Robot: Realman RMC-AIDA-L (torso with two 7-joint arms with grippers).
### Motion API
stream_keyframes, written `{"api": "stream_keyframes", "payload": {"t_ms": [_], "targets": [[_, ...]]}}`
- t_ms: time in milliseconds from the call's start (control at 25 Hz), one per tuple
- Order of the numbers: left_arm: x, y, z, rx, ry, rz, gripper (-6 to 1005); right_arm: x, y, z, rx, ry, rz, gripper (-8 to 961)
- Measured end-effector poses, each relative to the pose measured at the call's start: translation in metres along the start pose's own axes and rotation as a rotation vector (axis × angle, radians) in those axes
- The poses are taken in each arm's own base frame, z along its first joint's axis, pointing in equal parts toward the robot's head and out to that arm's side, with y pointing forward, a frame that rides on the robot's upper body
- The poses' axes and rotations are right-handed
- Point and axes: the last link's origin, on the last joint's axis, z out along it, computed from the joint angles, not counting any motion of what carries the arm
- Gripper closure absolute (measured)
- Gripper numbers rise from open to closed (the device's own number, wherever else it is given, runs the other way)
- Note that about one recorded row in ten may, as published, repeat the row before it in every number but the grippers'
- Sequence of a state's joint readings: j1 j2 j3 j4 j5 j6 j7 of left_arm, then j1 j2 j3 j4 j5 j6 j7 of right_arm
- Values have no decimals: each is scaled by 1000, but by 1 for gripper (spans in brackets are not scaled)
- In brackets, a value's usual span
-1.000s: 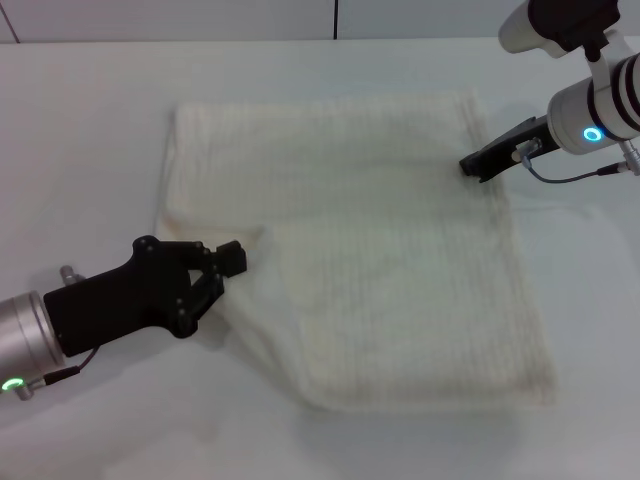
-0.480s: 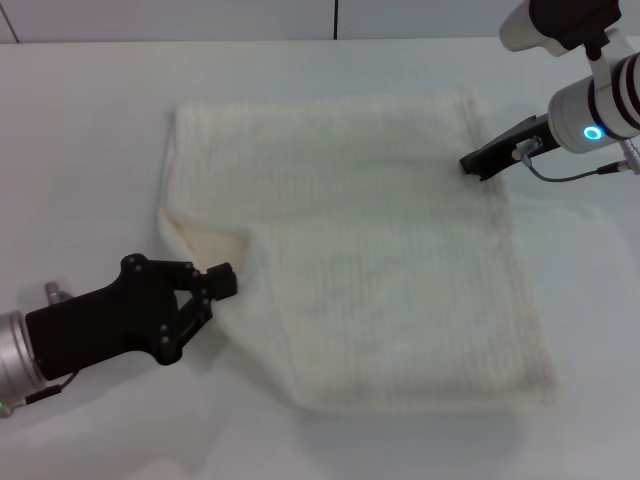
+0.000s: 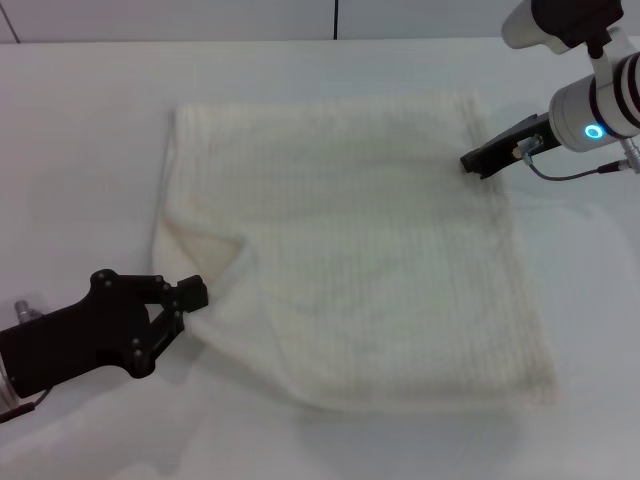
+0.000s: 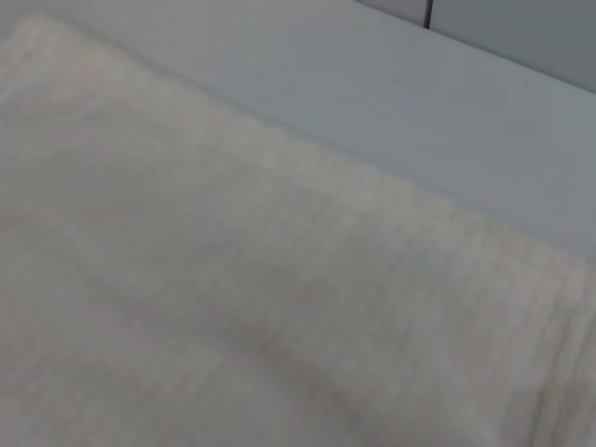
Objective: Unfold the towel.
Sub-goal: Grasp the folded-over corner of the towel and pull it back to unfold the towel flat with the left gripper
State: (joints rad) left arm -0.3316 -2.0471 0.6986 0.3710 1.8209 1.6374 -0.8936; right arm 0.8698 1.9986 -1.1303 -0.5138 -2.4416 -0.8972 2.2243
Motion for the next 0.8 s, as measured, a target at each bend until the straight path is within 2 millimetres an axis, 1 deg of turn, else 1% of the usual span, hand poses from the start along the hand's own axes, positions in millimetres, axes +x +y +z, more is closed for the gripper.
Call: {"api": "stream_keyframes", "payload": {"t_ms": [360,720,800], "targets": [[-2,0,-10,24,-6,12,959,0,0,0,0,0,0,953],[-11,12,-15,36,6,75,958,0,-1,0,0,-4,8,954],[-11,12,-15,36,6,75,957,0,-1,-1,0,-7,13,954]]}}
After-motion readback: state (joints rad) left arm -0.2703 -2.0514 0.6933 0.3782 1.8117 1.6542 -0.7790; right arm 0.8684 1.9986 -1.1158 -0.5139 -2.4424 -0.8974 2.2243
